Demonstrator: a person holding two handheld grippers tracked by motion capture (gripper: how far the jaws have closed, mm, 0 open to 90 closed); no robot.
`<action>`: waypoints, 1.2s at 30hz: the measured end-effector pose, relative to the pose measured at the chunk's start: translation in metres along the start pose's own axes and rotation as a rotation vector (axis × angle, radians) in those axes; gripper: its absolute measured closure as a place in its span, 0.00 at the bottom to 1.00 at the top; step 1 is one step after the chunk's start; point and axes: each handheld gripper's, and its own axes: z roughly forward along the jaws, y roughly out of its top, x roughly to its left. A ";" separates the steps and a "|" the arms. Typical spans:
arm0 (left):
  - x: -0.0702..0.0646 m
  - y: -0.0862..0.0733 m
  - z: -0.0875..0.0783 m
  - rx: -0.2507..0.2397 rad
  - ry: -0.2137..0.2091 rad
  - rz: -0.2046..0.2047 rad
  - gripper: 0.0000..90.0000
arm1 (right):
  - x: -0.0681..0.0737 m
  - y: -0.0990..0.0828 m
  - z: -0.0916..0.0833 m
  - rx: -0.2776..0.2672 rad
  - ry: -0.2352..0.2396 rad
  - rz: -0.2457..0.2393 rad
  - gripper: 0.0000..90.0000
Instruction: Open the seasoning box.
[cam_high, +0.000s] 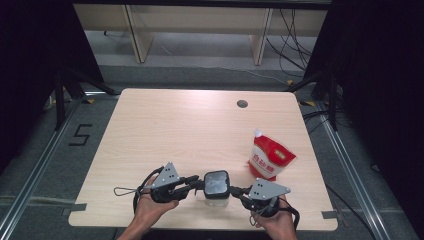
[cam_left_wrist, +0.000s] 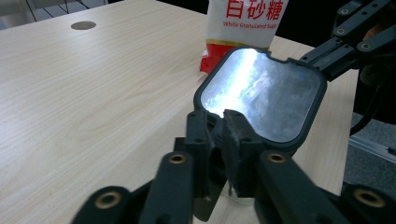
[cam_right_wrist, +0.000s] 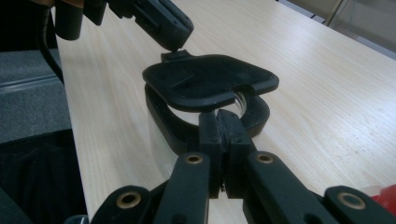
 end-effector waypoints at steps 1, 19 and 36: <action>0.001 -0.001 0.000 -0.009 -0.011 -0.022 0.86 | 0.000 0.000 0.000 0.000 0.000 0.000 0.99; 0.012 -0.029 0.008 0.090 -0.093 -0.007 0.67 | 0.001 0.007 -0.001 -0.012 -0.011 -0.028 0.99; 0.015 -0.036 0.025 0.127 -0.103 0.081 0.80 | 0.006 0.018 0.002 -0.028 -0.034 -0.038 0.99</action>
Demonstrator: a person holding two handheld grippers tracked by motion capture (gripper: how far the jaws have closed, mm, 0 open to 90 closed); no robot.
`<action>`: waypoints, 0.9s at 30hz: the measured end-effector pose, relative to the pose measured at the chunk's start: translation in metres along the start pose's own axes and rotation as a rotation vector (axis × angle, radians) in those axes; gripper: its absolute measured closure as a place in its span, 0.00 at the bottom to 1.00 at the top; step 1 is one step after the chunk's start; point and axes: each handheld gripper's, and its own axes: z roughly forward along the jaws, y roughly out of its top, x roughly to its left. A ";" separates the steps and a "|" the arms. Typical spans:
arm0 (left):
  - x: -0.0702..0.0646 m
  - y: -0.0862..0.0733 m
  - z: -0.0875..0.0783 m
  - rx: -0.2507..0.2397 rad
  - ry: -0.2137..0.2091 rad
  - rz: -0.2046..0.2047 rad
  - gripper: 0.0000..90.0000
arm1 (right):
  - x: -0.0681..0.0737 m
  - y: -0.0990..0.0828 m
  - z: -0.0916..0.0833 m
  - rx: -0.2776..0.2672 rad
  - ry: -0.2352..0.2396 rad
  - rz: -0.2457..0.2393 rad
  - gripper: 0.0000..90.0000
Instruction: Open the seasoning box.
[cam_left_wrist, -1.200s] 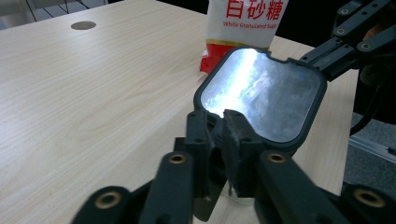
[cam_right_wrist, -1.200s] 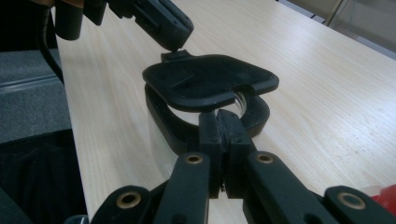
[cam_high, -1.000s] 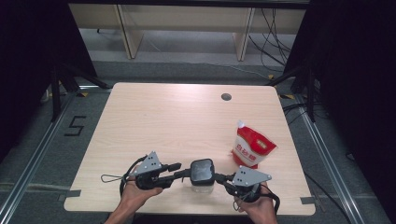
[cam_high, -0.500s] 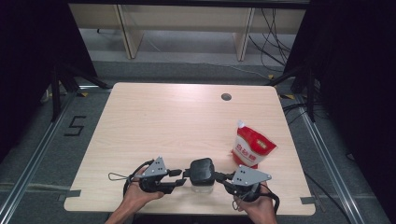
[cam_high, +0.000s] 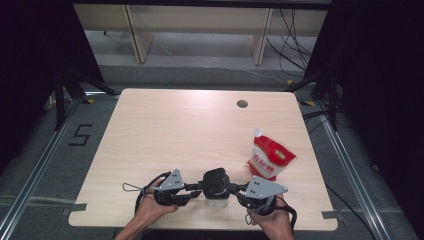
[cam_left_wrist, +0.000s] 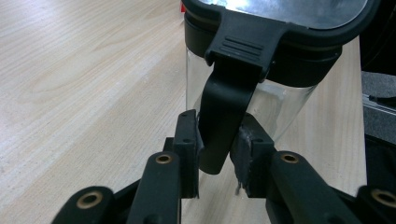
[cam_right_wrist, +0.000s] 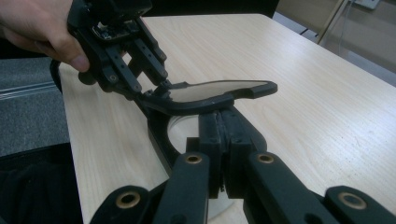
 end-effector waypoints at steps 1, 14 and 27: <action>0.000 0.000 0.000 0.000 0.000 0.000 0.81 | 0.000 0.000 0.000 0.000 0.000 0.000 0.99; -0.006 0.002 0.000 0.018 0.039 0.015 0.82 | 0.010 0.022 0.009 -0.021 0.008 -0.043 0.99; -0.012 0.004 0.001 0.034 0.062 -0.004 0.82 | 0.020 0.041 0.027 -0.024 0.020 -0.092 0.99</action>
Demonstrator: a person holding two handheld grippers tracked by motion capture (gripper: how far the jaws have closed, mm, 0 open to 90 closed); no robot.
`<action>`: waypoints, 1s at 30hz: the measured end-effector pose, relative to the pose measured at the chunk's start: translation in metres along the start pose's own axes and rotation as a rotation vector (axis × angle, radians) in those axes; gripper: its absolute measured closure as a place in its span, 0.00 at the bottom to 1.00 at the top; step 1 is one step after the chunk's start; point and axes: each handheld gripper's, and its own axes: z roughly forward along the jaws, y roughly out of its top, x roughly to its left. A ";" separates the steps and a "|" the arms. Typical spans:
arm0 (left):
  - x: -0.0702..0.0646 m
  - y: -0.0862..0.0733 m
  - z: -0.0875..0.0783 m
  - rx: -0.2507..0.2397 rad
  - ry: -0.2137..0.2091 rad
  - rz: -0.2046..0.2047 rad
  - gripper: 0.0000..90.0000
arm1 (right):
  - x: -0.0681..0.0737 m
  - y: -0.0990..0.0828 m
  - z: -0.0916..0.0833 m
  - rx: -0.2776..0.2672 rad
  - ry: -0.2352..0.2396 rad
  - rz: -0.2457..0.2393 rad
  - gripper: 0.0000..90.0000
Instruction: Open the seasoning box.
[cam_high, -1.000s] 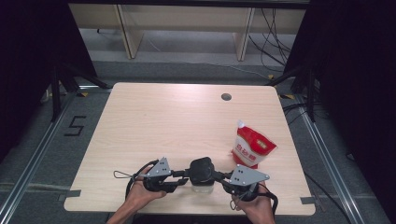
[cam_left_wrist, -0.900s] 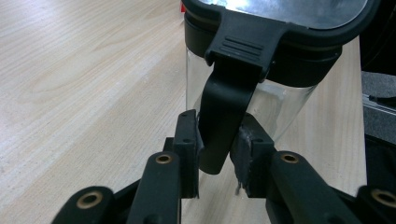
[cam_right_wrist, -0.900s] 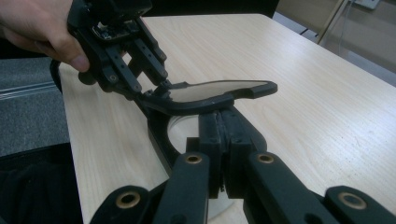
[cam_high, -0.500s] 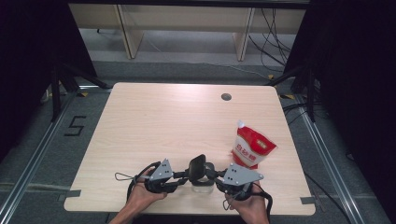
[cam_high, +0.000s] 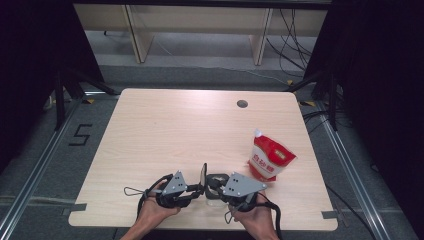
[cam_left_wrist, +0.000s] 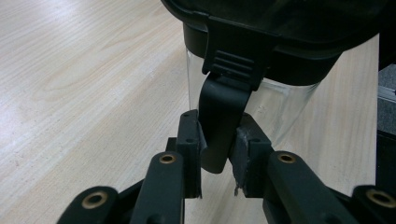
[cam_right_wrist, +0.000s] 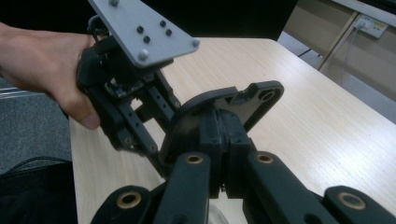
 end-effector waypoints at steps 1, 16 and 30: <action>0.000 0.000 0.000 0.000 0.000 -0.007 0.82 | 0.001 0.003 0.003 -0.003 0.001 -0.011 0.99; -0.002 0.000 0.000 -0.006 0.020 -0.017 0.82 | 0.004 0.010 0.014 -0.001 0.018 -0.012 0.99; -0.004 0.000 0.001 -0.007 0.030 -0.033 0.82 | 0.006 0.012 0.021 0.006 0.040 -0.023 0.99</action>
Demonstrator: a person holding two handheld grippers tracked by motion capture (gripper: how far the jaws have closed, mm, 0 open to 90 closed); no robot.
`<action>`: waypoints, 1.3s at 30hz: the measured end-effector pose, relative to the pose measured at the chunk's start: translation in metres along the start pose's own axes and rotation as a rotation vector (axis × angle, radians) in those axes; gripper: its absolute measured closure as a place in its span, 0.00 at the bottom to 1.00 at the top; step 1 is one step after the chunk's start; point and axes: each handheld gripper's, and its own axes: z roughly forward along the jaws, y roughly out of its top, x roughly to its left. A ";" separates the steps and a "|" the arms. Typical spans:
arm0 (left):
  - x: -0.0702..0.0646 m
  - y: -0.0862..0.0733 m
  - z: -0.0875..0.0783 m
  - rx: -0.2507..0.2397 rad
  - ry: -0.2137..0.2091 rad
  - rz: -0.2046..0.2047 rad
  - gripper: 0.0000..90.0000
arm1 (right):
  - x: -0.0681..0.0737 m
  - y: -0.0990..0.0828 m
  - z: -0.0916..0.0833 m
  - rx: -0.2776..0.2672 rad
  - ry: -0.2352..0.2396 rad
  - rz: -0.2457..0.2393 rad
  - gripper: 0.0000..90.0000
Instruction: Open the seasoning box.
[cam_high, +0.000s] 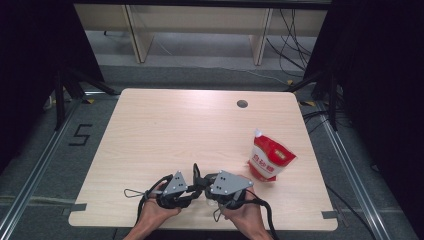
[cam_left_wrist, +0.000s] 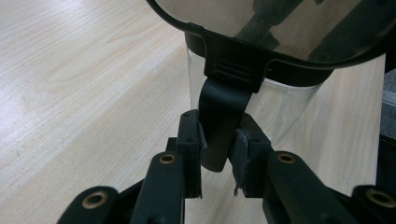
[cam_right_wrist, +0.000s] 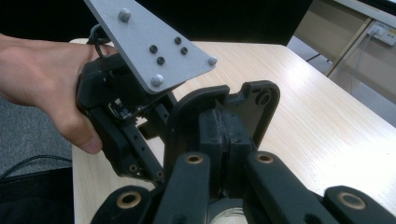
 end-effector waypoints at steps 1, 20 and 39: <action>0.000 0.000 0.000 -0.001 0.001 -0.002 0.82 | 0.000 0.000 0.000 -0.005 -0.008 -0.001 0.99; 0.002 -0.003 -0.012 -0.011 0.001 -0.040 0.63 | -0.012 -0.014 -0.012 0.001 -0.039 0.031 0.96; -0.006 -0.009 -0.031 0.001 0.016 -0.078 0.37 | -0.040 -0.070 -0.069 -0.022 -0.149 0.188 0.57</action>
